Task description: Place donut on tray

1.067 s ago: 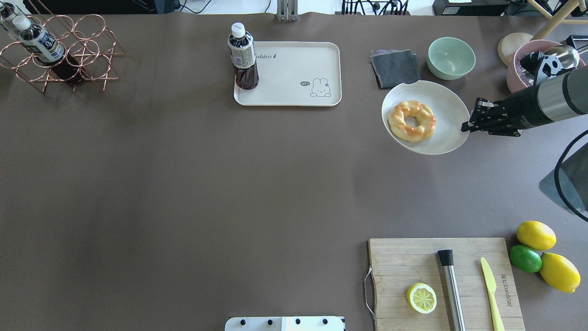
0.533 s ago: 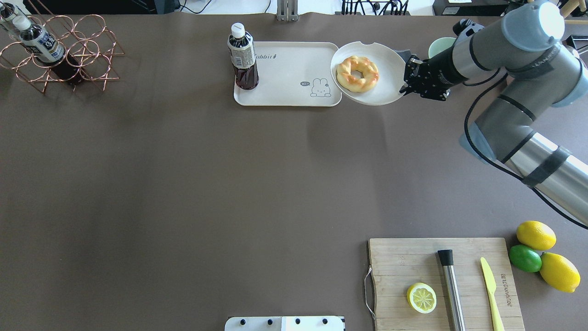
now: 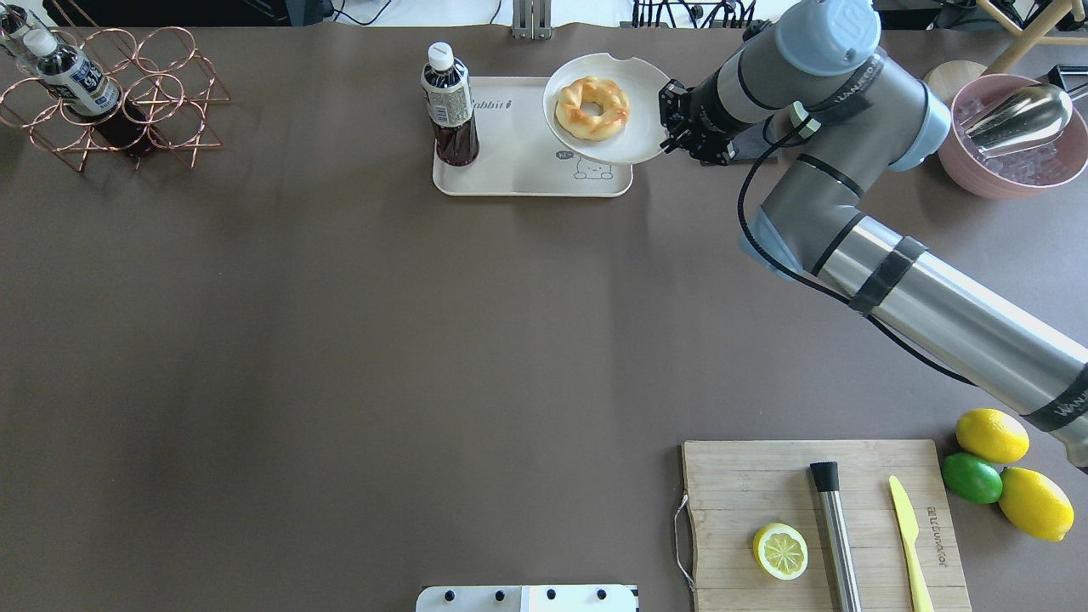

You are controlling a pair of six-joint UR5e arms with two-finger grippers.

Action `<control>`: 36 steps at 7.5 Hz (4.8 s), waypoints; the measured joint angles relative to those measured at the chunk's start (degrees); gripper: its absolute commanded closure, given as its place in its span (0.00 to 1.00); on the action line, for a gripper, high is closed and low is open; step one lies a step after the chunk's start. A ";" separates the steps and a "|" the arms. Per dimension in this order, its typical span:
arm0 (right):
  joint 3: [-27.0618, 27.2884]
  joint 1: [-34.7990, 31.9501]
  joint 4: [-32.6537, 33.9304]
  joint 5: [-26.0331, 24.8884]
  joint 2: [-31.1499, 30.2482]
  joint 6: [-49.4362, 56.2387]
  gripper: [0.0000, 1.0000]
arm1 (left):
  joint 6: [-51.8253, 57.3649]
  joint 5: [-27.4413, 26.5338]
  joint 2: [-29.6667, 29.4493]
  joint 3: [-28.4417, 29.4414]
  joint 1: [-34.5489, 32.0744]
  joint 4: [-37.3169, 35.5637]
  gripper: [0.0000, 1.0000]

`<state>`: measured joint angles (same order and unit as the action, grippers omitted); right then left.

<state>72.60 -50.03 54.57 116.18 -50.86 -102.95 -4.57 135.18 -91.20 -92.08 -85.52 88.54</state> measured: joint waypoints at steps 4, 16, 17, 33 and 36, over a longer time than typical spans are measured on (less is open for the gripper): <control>-8.95 5.30 0.51 -7.73 7.15 -3.05 1.00 | 0.00 0.00 -0.38 0.73 0.00 0.09 0.02; -8.39 4.32 1.12 -6.80 10.09 -2.86 0.00 | 0.06 -0.04 -1.66 2.45 0.00 0.07 0.02; -4.90 2.67 2.17 -3.65 8.39 -2.29 0.00 | 0.07 -0.02 -1.69 2.43 0.00 0.06 0.02; 21.94 -37.53 52.32 14.73 -31.41 110.27 0.00 | 0.08 0.00 -1.46 2.30 -0.09 -0.38 0.02; 21.30 -38.88 47.80 17.30 -36.21 110.76 0.00 | 0.09 0.00 -1.41 2.44 -0.09 -0.37 0.02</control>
<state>93.91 -88.91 102.37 133.47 -87.07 7.81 -4.48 135.18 -92.61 -89.64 -85.60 88.16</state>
